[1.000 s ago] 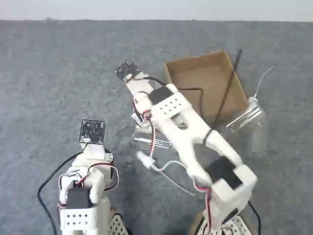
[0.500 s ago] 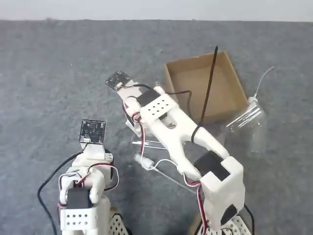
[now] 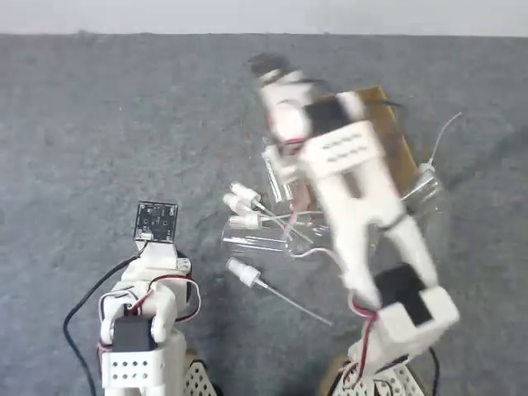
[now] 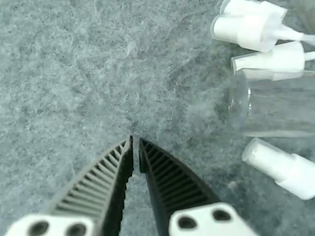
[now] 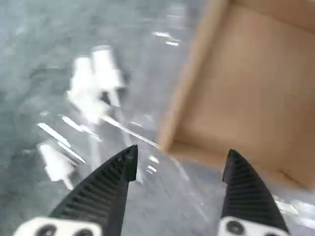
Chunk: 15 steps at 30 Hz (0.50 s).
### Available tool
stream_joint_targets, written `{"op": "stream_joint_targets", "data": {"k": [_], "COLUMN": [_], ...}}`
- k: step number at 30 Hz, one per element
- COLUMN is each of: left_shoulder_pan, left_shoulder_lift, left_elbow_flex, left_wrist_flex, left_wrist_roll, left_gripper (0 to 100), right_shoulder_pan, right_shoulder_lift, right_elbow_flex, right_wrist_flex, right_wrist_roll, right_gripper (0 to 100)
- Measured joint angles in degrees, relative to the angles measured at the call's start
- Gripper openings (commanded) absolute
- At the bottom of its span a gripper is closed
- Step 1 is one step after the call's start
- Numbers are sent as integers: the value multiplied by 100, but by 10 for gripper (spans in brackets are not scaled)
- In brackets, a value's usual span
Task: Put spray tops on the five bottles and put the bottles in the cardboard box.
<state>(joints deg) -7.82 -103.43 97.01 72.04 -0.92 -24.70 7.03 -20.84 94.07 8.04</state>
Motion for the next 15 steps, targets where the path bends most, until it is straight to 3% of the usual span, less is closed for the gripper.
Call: {"op": "stream_joint_targets", "data": {"k": [6, 15], "left_shoulder_pan": [0, 0], "left_shoulder_lift": [0, 0], "left_elbow_flex": [0, 0], "left_wrist_flex": [0, 0], "left_wrist_roll": [0, 0], "left_gripper": [12, 12], "right_shoulder_pan": [1600, 3525], "right_shoulder_lift": [-659, -642], "right_elbow_flex": [0, 0], "right_wrist_flex": [211, -501], "right_wrist_roll": [167, 264], "right_gripper": [154, 150]}}
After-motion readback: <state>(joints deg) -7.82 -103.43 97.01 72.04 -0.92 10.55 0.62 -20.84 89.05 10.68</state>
